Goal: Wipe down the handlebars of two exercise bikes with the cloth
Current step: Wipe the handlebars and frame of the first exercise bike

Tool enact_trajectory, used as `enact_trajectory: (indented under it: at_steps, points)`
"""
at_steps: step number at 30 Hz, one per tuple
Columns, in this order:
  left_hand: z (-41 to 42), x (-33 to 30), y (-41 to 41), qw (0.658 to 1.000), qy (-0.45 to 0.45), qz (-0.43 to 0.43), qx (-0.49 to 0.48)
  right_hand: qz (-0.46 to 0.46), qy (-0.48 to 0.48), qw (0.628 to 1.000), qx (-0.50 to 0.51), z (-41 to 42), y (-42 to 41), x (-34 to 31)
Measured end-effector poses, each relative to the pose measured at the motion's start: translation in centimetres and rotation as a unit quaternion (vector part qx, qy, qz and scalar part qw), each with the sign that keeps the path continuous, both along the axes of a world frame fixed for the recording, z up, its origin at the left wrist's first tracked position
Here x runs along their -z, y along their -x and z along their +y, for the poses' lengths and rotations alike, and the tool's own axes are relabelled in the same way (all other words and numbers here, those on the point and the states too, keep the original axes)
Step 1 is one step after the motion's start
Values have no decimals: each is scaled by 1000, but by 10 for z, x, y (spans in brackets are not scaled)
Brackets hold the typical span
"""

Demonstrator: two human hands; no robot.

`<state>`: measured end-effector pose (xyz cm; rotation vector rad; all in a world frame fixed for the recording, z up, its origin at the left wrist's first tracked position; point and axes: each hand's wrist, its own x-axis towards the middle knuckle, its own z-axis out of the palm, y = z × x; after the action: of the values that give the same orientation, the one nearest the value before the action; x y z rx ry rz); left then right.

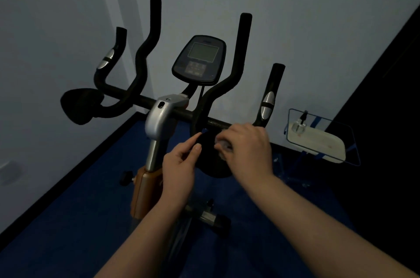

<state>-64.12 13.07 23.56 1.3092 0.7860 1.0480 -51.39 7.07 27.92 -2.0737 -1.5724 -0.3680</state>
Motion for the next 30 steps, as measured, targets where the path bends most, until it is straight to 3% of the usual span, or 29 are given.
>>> enact_trajectory:
  at_steps: [5,7,10,16,21,24,27,30]
  points:
    - [1,1,1,1000,19,-10,11,-3,52,992,-116,-8,-4,-1]
    - [2,-1,1,999,25,-15,17,85,81,985,-128,-6,-16,-16]
    - [0,-3,0,999,36,-22,7,164,4,982,-88,8,-17,-19]
    - [-7,-4,7,999,27,-15,9,41,61,983,-171,-6,-16,6]
    - [-10,-2,7,999,50,-3,-20,162,-5,978,-132,14,-10,-7]
    - [-11,-1,7,998,46,5,-38,101,1,983,-150,7,0,8]
    - [-14,-1,0,997,52,-3,-52,-15,105,965,-240,-2,-7,4]
    - [-17,-4,-8,996,53,-20,-72,2,95,974,-205,4,-19,-4]
